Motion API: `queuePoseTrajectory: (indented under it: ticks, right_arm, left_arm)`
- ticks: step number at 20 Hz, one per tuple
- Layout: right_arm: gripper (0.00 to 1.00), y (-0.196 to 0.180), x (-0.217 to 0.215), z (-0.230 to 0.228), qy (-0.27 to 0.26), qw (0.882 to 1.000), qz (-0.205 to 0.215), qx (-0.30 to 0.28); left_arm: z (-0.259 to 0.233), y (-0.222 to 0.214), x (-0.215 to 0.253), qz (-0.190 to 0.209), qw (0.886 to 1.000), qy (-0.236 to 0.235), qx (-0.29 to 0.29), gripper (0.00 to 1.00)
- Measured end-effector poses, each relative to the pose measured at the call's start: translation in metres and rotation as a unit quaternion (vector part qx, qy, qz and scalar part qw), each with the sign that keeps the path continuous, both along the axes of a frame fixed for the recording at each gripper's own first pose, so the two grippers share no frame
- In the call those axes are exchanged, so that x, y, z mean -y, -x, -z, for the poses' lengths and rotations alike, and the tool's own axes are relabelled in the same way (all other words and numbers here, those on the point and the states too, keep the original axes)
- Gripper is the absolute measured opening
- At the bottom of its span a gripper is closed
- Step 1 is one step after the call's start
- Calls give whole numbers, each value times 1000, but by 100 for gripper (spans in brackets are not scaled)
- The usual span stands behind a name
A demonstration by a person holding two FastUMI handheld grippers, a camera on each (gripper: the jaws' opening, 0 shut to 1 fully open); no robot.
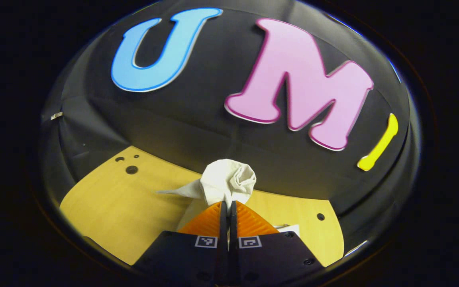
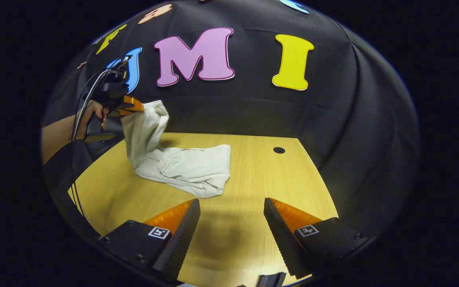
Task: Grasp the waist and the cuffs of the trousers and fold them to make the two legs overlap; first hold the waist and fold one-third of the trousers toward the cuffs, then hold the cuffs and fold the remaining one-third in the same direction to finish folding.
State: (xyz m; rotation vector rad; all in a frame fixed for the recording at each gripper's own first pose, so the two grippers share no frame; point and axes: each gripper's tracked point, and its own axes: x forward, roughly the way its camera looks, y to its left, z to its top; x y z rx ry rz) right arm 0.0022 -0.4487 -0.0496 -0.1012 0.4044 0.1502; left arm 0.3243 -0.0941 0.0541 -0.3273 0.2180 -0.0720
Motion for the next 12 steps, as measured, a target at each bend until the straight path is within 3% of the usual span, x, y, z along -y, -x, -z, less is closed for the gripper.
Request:
queuePoseTrajectory:
  ticks: [7,12]
  right_arm:
    - [98,10,29,1,-7,1000,-19,5]
    - [98,18,64,3,-8,1000,-17,6]
  left_arm:
    - [1,12,120,52,999,-11,10,5]
    - [26,21,177,71,997,-35,-2,5]
